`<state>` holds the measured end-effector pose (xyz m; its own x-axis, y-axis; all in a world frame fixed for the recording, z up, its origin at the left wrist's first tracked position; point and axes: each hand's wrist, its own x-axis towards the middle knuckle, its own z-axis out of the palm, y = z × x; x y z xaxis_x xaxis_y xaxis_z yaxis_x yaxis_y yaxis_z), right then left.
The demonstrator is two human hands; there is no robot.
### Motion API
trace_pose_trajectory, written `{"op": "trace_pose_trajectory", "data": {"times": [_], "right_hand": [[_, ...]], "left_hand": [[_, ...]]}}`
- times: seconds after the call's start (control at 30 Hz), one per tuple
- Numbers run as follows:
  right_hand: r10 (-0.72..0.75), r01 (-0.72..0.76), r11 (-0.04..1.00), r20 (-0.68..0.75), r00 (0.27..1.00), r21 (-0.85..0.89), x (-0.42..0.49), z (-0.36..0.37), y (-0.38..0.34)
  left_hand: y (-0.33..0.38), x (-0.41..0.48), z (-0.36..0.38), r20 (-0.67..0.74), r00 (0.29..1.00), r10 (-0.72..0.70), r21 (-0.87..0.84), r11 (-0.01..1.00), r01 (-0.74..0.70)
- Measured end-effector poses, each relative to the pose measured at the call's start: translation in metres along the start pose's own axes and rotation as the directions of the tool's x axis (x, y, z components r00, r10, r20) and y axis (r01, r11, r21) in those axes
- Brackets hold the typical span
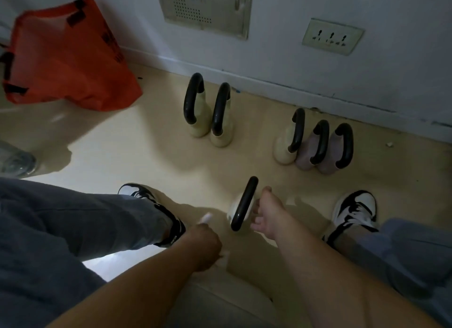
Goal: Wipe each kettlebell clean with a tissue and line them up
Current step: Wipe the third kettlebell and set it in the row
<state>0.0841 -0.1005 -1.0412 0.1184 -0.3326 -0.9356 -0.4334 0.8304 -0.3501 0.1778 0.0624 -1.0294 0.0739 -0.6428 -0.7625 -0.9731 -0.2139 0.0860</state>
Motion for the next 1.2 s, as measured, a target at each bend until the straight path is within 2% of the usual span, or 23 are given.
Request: {"op": "trace_pose_trajectory", "data": {"times": [0.03,0.07,0.1,0.13,0.2,0.27,0.33,0.37,0.43,0.5,0.53,0.57,0.6,0.67,0.73,0.8,0.83,0.87,0.93,0.97,1.03,1.1,1.2], "right_hand": [[0.004,-0.004,1.000,0.012,1.000,-0.007,-0.001,-0.003,0.001],[0.009,-0.008,1.000,0.029,1.000,-0.023,0.001,-0.006,0.003],[0.017,-0.014,0.999,0.051,0.999,-0.048,0.001,-0.010,0.004],[0.031,-0.026,0.997,0.069,0.997,-0.072,0.002,-0.012,0.005],[0.063,-0.050,0.993,0.119,0.991,-0.103,0.004,-0.013,0.007],[0.077,-0.057,0.992,0.170,0.982,-0.116,0.006,-0.008,0.009],[0.067,-0.045,0.987,0.146,0.987,-0.152,0.008,-0.005,0.011],[0.070,-0.048,0.986,0.135,0.988,-0.161,0.008,-0.005,0.012],[0.061,-0.041,0.987,0.126,0.990,-0.157,0.012,-0.010,0.015],[0.033,-0.018,0.989,0.100,0.994,-0.147,0.019,-0.014,0.015],[0.027,-0.016,0.989,0.078,0.997,-0.144,0.022,-0.015,0.013],[0.032,-0.025,0.990,0.049,0.998,-0.141,0.024,-0.015,0.012],[0.037,-0.034,0.990,0.021,0.999,-0.139,0.026,-0.016,0.011],[0.029,-0.029,0.984,-0.004,1.000,-0.175,0.027,-0.016,0.009],[0.006,-0.012,0.982,-0.029,1.000,-0.190,0.026,-0.015,0.009],[0.017,-0.018,0.987,-0.010,1.000,-0.159,0.026,-0.014,0.009],[0.028,-0.024,0.991,0.033,0.999,-0.135,0.025,-0.014,0.008],[0.040,-0.030,0.993,0.083,0.996,-0.115,0.024,-0.013,0.008],[0.050,-0.034,0.995,0.163,0.985,-0.097,0.020,-0.013,0.006],[0.051,-0.032,0.994,0.190,0.980,-0.101,0.020,-0.015,0.006],[0.044,-0.021,0.993,0.211,0.976,-0.113,0.020,-0.018,0.006],[0.039,-0.012,0.990,0.189,0.981,-0.138,0.019,-0.017,0.004],[0.038,-0.008,0.985,0.168,0.985,-0.174,0.015,-0.014,0.001]], "left_hand": [[-0.007,0.005,-0.002,-0.035,0.993,-0.113,-0.147,0.983,0.107],[-0.011,0.011,-0.006,-0.011,0.972,-0.233,-0.338,0.916,0.216],[-0.013,0.015,-0.007,0.010,0.937,-0.349,-0.559,0.775,0.295],[-0.012,0.017,-0.013,0.041,0.898,-0.438,-0.762,0.568,0.311],[0.004,0.019,-0.027,0.154,0.862,-0.483,-0.955,0.152,0.256],[0.030,0.025,-0.033,0.286,0.867,-0.408,-0.947,-0.259,0.190],[0.057,0.028,-0.040,0.357,0.865,-0.352,-0.809,-0.579,0.099],[0.065,0.028,-0.044,0.385,0.854,-0.350,-0.739,-0.671,0.058],[0.066,0.023,-0.057,0.403,0.865,-0.298,-0.654,-0.755,0.044],[0.053,0.022,-0.070,0.402,0.888,-0.225,-0.632,-0.770,0.091],[0.043,0.020,-0.078,0.396,0.890,-0.225,-0.694,-0.708,0.130],[0.032,0.020,-0.086,0.375,0.886,-0.273,-0.791,-0.592,0.153],[0.021,0.024,-0.091,0.325,0.873,-0.363,-0.895,-0.418,0.159],[-0.001,0.030,-0.100,0.102,0.839,-0.534,-0.993,0.002,0.122],[-0.018,0.031,-0.101,-0.207,0.790,-0.577,-0.888,0.450,0.096],[-0.022,0.034,-0.090,-0.411,0.764,-0.497,-0.738,0.673,0.041],[-0.019,0.034,-0.085,-0.430,0.789,-0.439,-0.721,0.693,-0.008],[-0.013,0.038,-0.074,-0.382,0.836,-0.393,-0.747,0.664,-0.029],[0.002,0.040,-0.058,-0.116,0.932,-0.344,-0.909,0.415,0.040],[0.010,0.040,-0.053,-0.016,0.945,-0.328,-0.955,0.284,0.083],[0.022,0.040,-0.049,0.031,0.943,-0.332,-0.990,0.121,0.075],[0.032,0.034,-0.054,0.027,0.947,-0.321,-0.999,0.033,0.040],[0.037,0.033,-0.054,0.028,0.955,-0.295,-0.999,0.012,0.033]]}}
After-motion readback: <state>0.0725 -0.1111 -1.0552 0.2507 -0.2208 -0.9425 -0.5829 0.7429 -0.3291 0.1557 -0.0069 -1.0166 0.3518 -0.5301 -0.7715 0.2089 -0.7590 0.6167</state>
